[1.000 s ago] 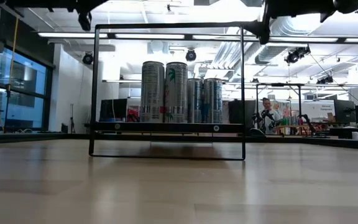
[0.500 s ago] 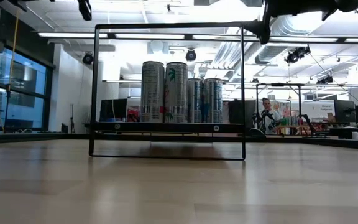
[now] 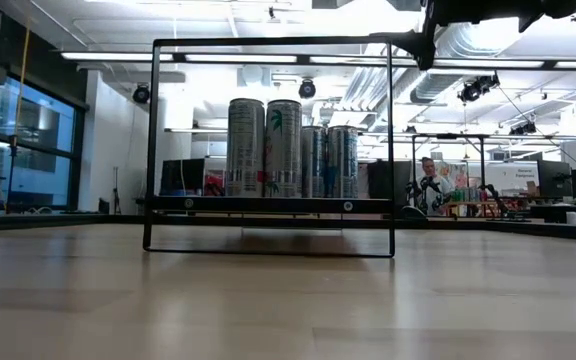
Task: Place canned beverage on shelf
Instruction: Put the white pink soda can on the shelf aligned with the other white pink soda can
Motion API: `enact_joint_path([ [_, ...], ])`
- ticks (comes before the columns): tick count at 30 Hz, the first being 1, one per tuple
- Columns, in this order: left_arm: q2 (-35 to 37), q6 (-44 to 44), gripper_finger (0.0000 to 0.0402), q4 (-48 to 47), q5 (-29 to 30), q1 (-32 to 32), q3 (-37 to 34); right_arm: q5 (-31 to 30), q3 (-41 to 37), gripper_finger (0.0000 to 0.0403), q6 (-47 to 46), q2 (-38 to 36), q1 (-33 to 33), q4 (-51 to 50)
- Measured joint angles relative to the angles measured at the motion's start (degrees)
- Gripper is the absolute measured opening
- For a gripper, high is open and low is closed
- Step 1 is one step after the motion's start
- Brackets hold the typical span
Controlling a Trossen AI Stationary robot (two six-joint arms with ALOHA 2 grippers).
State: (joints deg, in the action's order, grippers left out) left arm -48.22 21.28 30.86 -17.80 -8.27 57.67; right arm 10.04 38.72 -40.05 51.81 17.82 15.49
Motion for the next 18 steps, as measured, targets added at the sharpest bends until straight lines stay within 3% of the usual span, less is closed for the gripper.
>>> enact_joint_path([
  [4, -8.66, -3.07, 0.0284, -2.97, -1.14, 5.05, 6.63, 0.0, 0.0, 0.0364, 0.0, 0.0, 0.0, 0.0],
  [8, -14.17, -2.87, 0.0291, -13.73, -4.62, 6.64, 13.38, 0.0, 0.0, 0.0364, 0.0, 0.0, 0.0, -0.02],
  [14, -16.32, 3.05, 0.029, -50.19, -6.86, 10.35, 23.73, 0.0, 0.0, 0.0364, 0.0, 0.0, 0.0, -0.37],
  [18, -15.73, 12.39, 0.0289, -73.78, 0.64, 18.17, 30.13, 0.0, 0.0, 0.0364, 1.57, 0.0, 0.0, -1.01],
])
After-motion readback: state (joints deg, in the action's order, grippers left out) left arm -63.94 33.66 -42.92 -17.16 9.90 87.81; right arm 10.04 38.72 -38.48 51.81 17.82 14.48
